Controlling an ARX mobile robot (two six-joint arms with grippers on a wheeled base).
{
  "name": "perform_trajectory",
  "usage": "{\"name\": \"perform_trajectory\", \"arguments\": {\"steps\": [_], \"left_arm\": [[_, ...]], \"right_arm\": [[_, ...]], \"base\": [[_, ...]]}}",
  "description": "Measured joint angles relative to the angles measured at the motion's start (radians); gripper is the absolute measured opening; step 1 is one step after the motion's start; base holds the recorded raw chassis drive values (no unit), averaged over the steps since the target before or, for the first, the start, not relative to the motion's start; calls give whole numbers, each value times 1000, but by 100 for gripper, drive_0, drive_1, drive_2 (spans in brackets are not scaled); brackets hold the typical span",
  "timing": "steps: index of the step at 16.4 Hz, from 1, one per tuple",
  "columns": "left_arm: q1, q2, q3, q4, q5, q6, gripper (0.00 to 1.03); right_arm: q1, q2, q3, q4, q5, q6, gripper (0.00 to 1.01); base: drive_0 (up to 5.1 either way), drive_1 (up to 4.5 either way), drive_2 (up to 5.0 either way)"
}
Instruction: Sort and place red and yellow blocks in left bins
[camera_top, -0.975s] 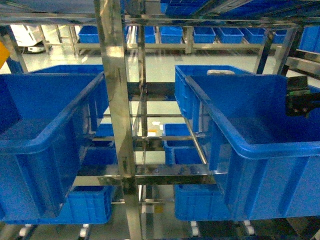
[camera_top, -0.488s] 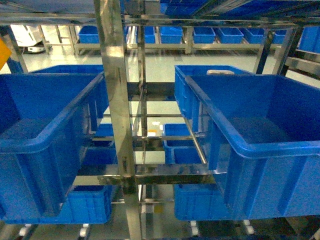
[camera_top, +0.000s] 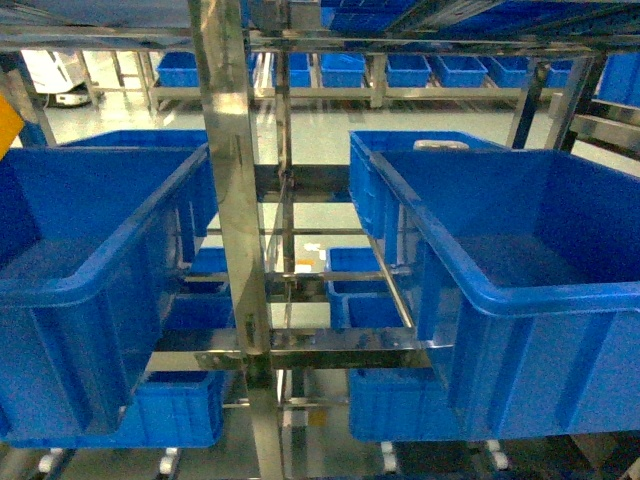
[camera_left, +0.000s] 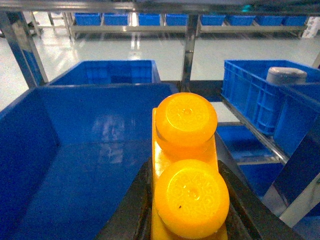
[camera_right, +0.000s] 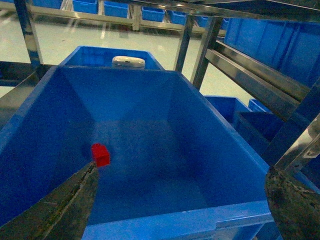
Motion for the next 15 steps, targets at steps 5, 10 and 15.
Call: {"name": "perform_trajectory", "arguments": {"steps": [5, 10, 15], "left_arm": [[34, 99, 15, -3, -5, -9, 26], [53, 213, 103, 1, 2, -16, 26], [79, 377, 309, -92, 9, -18, 26]], "right_arm": [[0, 0, 0, 0, 0, 0, 98], [0, 0, 0, 0, 0, 0, 98], [0, 0, 0, 0, 0, 0, 98]], "base": [[0, 0, 0], [0, 0, 0], [0, 0, 0]]}}
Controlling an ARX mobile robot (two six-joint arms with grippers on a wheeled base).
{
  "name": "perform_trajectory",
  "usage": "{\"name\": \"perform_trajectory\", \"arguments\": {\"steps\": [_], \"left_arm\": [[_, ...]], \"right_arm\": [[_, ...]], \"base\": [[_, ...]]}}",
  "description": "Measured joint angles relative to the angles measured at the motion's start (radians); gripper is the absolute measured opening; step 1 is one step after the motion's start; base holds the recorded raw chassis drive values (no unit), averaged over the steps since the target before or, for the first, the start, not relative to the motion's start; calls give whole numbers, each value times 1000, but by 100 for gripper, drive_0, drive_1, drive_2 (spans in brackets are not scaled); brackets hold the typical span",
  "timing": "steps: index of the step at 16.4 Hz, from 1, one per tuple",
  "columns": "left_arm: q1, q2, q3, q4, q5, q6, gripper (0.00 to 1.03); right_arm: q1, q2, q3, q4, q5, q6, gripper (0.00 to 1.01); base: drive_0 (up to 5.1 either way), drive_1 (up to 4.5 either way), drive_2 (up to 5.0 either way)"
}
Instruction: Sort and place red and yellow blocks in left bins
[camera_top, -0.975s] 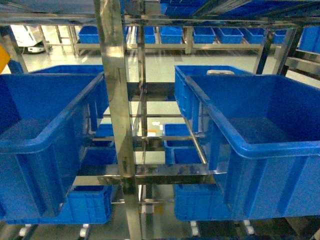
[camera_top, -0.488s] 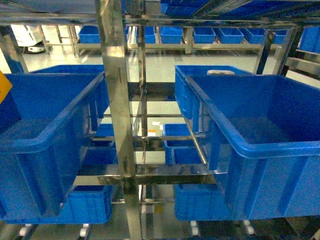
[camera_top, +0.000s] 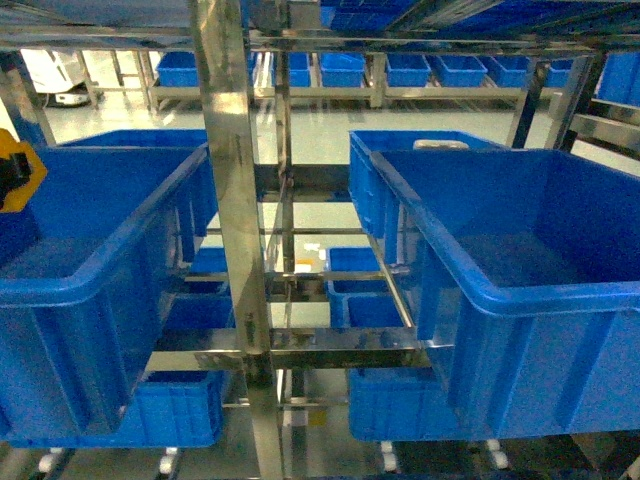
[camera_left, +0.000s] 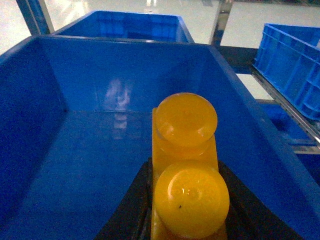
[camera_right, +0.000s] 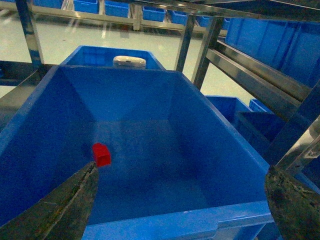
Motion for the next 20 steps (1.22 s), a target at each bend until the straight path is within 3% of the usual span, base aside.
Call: {"name": "perform_trajectory", "arguments": {"steps": [1, 4, 8, 12, 14, 15, 20], "left_arm": [[6, 28, 44, -12, -5, 5, 26], [-3, 188, 313, -234, -10, 48, 26], [-33, 274, 365, -266, -85, 70, 26], [-47, 239, 261, -133, -91, 53, 67], [-45, 155, 212, -103, -46, 23, 94], [-45, 118, 195, -83, -29, 17, 100], [-45, 29, 97, -56, 13, 18, 98]], "right_arm": [[0, 0, 0, 0, 0, 0, 98], [0, 0, 0, 0, 0, 0, 98], [0, 0, 0, 0, 0, 0, 98], [0, 0, 0, 0, 0, 0, 98], [0, 0, 0, 0, 0, 0, 98], [0, 0, 0, 0, 0, 0, 98], [0, 0, 0, 0, 0, 0, 98]], "base": [[0, 0, 0], [0, 0, 0], [0, 0, 0], [0, 0, 0], [0, 0, 0], [0, 0, 0], [0, 0, 0]]}}
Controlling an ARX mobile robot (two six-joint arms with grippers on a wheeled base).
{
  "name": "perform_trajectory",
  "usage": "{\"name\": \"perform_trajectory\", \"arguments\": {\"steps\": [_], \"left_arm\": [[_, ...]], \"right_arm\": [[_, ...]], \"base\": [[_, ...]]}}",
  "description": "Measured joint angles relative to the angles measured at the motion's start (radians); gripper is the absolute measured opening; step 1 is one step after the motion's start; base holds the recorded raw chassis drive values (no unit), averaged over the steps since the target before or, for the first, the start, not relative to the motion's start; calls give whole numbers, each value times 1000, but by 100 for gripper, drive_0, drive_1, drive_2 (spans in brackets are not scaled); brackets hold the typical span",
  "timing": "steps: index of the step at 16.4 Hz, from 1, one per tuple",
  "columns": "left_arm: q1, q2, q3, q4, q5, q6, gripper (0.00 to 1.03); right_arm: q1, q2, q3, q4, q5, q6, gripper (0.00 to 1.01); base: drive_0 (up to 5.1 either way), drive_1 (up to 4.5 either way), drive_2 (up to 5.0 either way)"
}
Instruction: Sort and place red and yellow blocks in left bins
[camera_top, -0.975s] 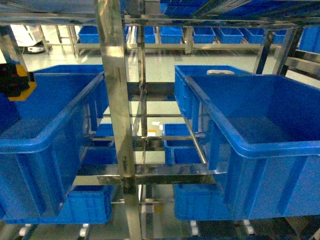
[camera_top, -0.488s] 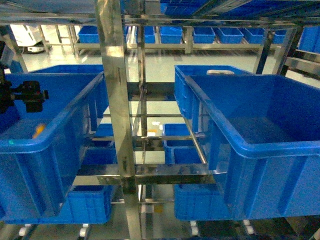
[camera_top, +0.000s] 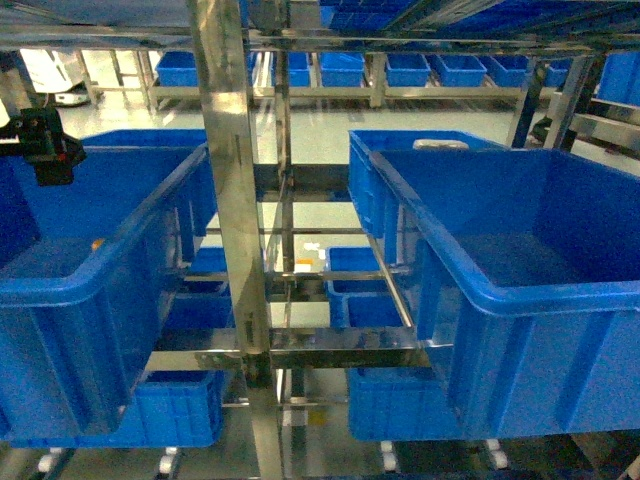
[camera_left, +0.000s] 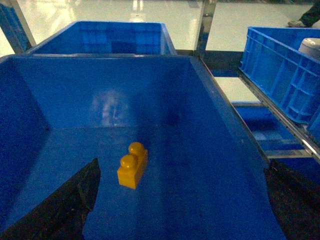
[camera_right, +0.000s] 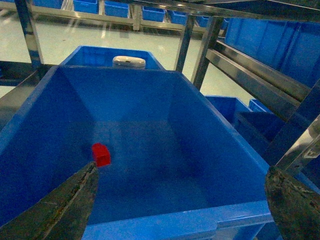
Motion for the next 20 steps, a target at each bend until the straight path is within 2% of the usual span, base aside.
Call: {"name": "perform_trajectory", "arguments": {"steps": [5, 8, 11, 12, 14, 17, 18, 19, 20], "left_arm": [[14, -86, -82, 31, 18, -2, 98], [23, -201, -166, 42, 33, -14, 98], [23, -341, -274, 5, 44, -43, 98], [8, -421, -335, 9, 40, -55, 98], [-16, -510, -396, 29, 23, -53, 98], [-66, -723, -506, -17, -16, -60, 98], [-89, -700, -514, 85, -9, -64, 98], [-89, -699, -514, 87, -13, -64, 98], [-123, -716, -542, 124, -106, -44, 85]], "right_arm": [[0, 0, 0, 0, 0, 0, 98], [0, 0, 0, 0, 0, 0, 98], [0, 0, 0, 0, 0, 0, 98], [0, 0, 0, 0, 0, 0, 98], [0, 0, 0, 0, 0, 0, 98], [0, 0, 0, 0, 0, 0, 98], [0, 0, 0, 0, 0, 0, 98], [0, 0, 0, 0, 0, 0, 98], [-47, -26, -112, 227, -178, 70, 70]], "base": [[0, 0, 0], [0, 0, 0], [0, 0, 0], [0, 0, 0], [0, 0, 0], [0, 0, 0], [0, 0, 0], [0, 0, 0], [0, 0, 0]]}}
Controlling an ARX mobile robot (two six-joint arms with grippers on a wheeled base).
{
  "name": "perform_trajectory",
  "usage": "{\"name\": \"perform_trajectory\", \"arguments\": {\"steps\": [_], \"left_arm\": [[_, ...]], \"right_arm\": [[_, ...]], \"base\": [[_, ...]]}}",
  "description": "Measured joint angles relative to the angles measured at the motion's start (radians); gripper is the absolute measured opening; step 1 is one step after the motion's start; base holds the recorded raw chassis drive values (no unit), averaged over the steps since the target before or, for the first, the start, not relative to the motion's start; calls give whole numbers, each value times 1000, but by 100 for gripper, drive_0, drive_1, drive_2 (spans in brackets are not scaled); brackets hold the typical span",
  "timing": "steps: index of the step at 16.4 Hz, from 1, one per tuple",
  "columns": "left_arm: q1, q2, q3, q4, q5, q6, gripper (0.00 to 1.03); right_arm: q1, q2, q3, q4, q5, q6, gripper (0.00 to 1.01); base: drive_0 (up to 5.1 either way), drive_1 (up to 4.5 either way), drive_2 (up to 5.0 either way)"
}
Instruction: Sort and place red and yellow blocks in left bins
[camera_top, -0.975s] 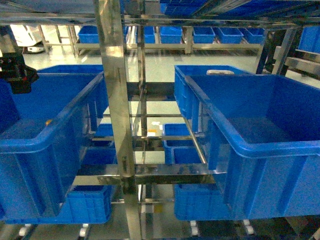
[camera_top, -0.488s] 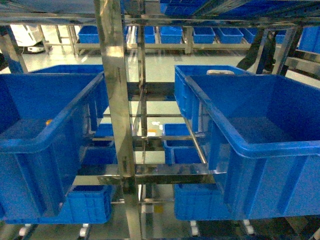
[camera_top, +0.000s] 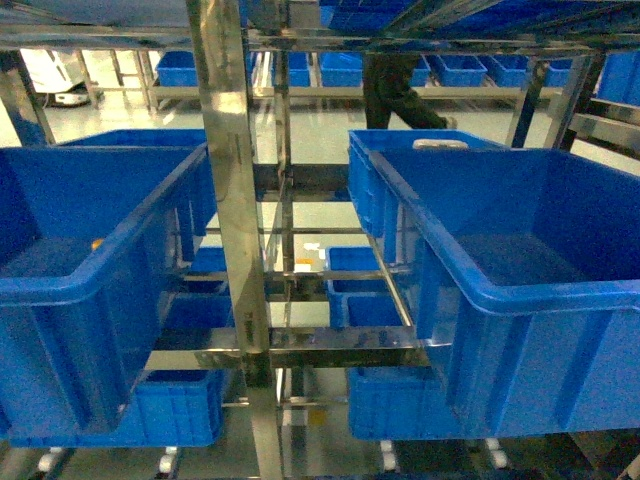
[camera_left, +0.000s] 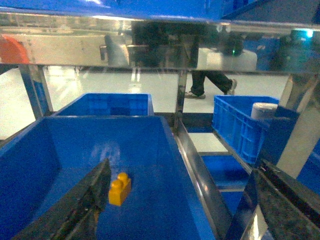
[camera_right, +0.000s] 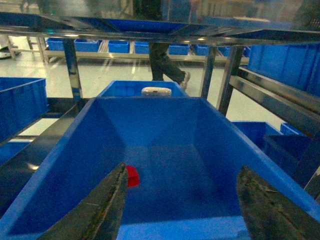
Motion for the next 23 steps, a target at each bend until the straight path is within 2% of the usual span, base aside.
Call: {"name": "perform_trajectory", "arguments": {"steps": [1, 2, 7, 11, 13, 14, 16, 20, 23], "left_arm": [[-18, -78, -104, 2, -15, 18, 62], [-16, -118, -140, 3, -21, 18, 47], [-12, -170, -182, -5, -23, 18, 31], [-12, -222, -222, -21, -23, 18, 14], [-12, -240, -232, -29, -23, 18, 9], [-12, -262, -245, -38, -23, 18, 2], [-12, -323, -275, -67, -23, 19, 2], [-12, -405, -311, -117, -23, 19, 2], [-12, -488, -335, -174, -23, 20, 2]], "right_arm": [[0, -82, -69, -13, -10, 18, 47], [0, -139, -105, -30, -10, 19, 32], [0, -188, -135, -53, -10, 21, 18], [1, -249, -169, -84, -11, 21, 2], [1, -254, -193, -37, -11, 23, 2], [0, -252, -207, -9, -11, 23, 2], [1, -308, -248, -90, -11, 23, 2], [1, -435, -262, -166, -11, 23, 2], [1, -541, -281, -264, -12, 23, 2]], "base": [[0, 0, 0], [0, 0, 0], [0, 0, 0], [0, 0, 0], [0, 0, 0], [0, 0, 0], [0, 0, 0], [0, 0, 0], [0, 0, 0]]}}
